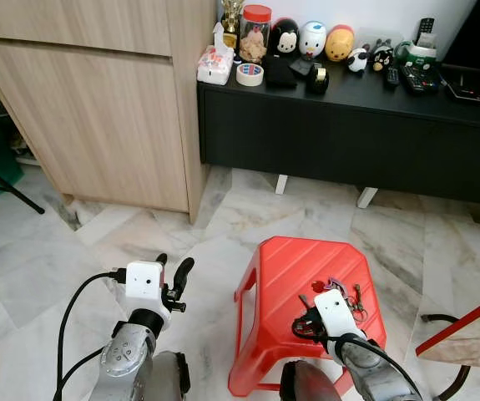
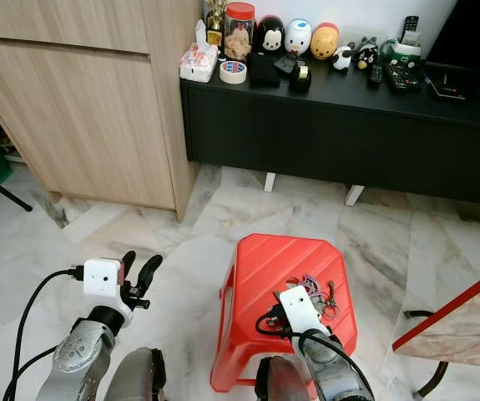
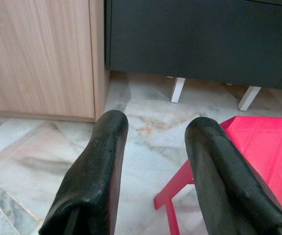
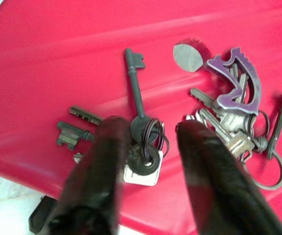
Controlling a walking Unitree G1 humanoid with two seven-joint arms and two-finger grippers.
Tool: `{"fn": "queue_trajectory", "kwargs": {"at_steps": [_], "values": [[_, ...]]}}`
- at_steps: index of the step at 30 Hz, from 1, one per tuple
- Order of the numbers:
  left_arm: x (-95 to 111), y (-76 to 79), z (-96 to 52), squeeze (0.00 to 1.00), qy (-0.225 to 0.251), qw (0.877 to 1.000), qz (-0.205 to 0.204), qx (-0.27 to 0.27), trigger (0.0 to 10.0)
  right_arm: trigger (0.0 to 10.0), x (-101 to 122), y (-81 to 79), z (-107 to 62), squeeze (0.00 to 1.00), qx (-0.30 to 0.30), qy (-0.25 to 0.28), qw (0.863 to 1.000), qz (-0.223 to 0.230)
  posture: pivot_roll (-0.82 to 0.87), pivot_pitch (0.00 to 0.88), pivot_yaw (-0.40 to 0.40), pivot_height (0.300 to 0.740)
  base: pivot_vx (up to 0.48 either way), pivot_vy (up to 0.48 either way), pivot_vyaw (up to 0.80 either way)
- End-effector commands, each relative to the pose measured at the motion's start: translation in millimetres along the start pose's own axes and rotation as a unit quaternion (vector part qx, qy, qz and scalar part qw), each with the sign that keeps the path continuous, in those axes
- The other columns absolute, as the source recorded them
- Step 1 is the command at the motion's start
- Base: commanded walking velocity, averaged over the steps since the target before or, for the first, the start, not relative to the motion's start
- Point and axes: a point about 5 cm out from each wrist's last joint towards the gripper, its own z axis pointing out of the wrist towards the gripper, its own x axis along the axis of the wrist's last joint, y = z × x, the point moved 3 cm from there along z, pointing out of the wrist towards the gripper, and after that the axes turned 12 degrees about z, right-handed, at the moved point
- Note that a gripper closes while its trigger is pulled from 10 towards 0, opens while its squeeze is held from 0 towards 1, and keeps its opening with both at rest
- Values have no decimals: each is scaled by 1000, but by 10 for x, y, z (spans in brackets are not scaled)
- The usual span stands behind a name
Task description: Hang keys on a hook
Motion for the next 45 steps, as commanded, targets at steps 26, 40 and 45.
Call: {"fn": "queue_trajectory", "kwargs": {"at_steps": [26,40,45], "values": [[-11,24,-15,0,-1,1000,7,-2,10000,2235,-58,74,37,0,-14,-9,1000,2,75,116,-104,614,0,0,0],[-15,24,-14,0,-2,1000,7,-4,10000,8667,-101,40,52,0,-8,-18,1000,-3,76,118,-104,614,0,0,0],[-16,23,-15,0,-3,1000,8,-4,10000,10000,-120,30,53,0,-5,-21,1000,-7,75,119,-101,614,0,0,0]]}}
